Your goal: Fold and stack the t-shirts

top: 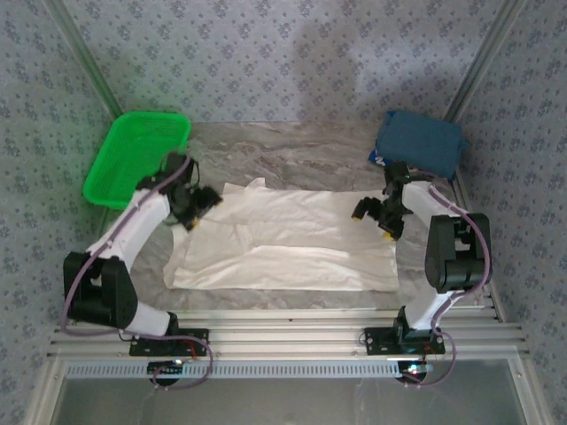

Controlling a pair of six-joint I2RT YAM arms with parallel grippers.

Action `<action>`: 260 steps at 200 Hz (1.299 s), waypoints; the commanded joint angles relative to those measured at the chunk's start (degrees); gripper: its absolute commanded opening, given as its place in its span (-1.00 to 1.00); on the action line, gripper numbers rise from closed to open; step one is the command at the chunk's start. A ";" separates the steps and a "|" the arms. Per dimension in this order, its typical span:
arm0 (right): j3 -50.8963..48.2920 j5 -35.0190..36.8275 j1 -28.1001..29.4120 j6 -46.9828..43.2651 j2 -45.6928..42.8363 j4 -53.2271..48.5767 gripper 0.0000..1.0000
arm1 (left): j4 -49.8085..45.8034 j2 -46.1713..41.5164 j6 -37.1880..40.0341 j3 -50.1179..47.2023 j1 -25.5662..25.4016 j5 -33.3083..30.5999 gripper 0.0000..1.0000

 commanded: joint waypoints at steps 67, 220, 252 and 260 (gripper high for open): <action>16.59 -5.19 -1.62 -7.37 4.04 -6.83 0.89 | -10.57 39.05 21.25 39.23 0.51 -0.25 0.25; 7.88 -7.48 -1.79 -5.70 0.89 -3.05 0.88 | -2.56 50.54 23.84 43.46 0.76 -4.59 0.11; 7.74 -7.42 -2.13 -5.84 1.11 -2.96 0.88 | -1.22 51.36 24.28 42.65 0.43 -3.72 0.03; 7.75 -7.41 -2.29 -5.79 1.17 -2.86 0.88 | -1.15 51.84 24.37 42.72 0.21 -3.26 -0.03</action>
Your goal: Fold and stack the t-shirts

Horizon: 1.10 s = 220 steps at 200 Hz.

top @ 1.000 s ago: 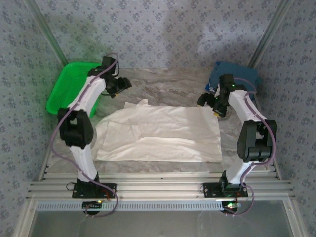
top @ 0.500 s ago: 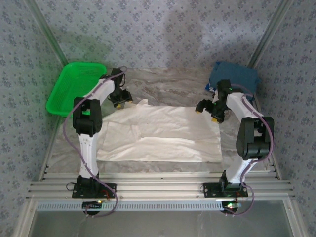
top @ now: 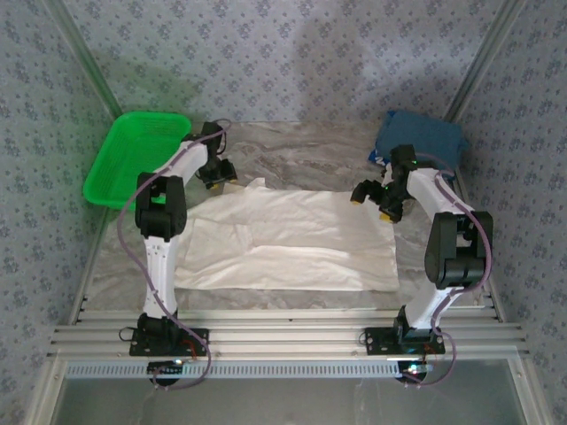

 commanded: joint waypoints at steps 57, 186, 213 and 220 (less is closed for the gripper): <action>-0.17 -0.95 -3.05 0.00 0.37 0.11 0.88 | 0.36 3.28 3.59 -1.27 -1.87 4.82 -0.21; 5.00 -3.18 -7.80 -1.25 8.94 2.39 0.88 | -3.49 7.68 5.86 5.89 -5.21 10.17 -0.43; 5.25 -3.85 -8.03 -1.84 9.50 2.35 0.88 | -1.81 6.24 4.55 3.82 -5.30 10.07 -0.37; 5.17 -3.96 -8.05 -1.94 9.43 2.34 0.88 | -1.36 5.96 4.33 3.43 -5.30 10.45 -0.36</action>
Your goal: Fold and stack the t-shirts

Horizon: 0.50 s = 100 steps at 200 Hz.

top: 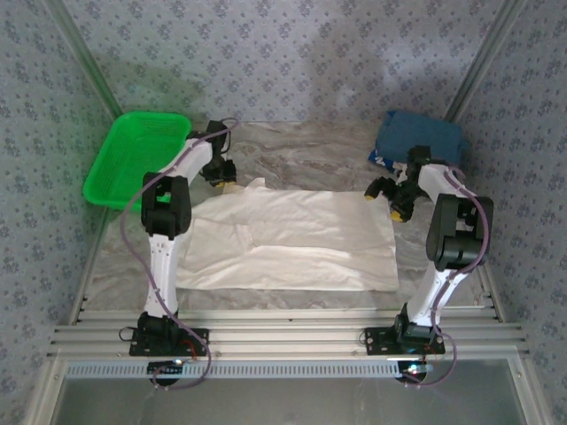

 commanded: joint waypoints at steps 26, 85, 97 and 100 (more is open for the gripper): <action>0.81 -1.87 -0.54 -1.89 0.24 -0.46 0.87 | 0.72 4.14 -1.08 0.74 -4.16 9.23 -0.36; 0.60 -2.50 -1.92 -2.72 -0.10 -0.81 0.87 | -3.00 6.47 -0.88 0.06 -4.23 5.50 -0.62; 0.55 -2.58 -2.35 -2.68 0.04 -0.71 0.87 | -3.14 6.30 -0.64 -0.22 -4.19 5.11 -0.73; 0.53 -2.59 -2.48 -2.62 0.11 -0.62 0.87 | -3.13 6.18 -0.63 -0.29 -4.19 5.01 -0.76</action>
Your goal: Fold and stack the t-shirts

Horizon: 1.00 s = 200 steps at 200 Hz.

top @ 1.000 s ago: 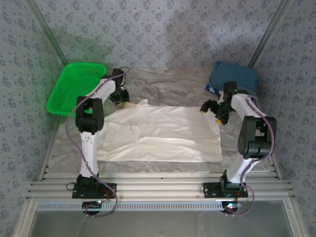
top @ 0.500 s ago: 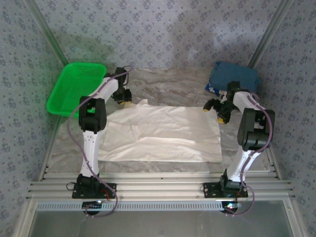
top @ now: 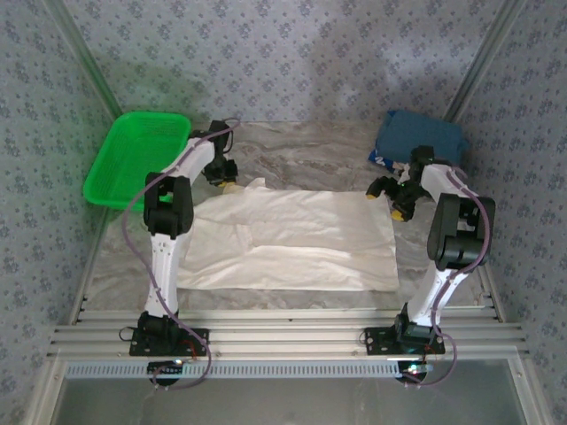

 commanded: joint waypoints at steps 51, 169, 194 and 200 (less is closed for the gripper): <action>1.97 5.62 -3.21 1.58 1.54 0.09 0.88 | -0.73 -1.27 -1.25 0.13 -3.96 5.88 -1.00; 18.69 10.47 1.84 -0.91 15.52 2.04 0.40 | 3.48 -18.18 -0.38 -3.34 -0.78 4.78 -1.00; 21.86 12.31 2.53 -1.53 17.95 1.31 0.30 | 4.09 -19.79 0.28 -4.92 0.00 4.59 -1.00; 22.88 12.97 2.81 -1.65 18.68 0.46 0.28 | 4.14 -20.10 0.24 -5.19 0.19 4.51 -1.00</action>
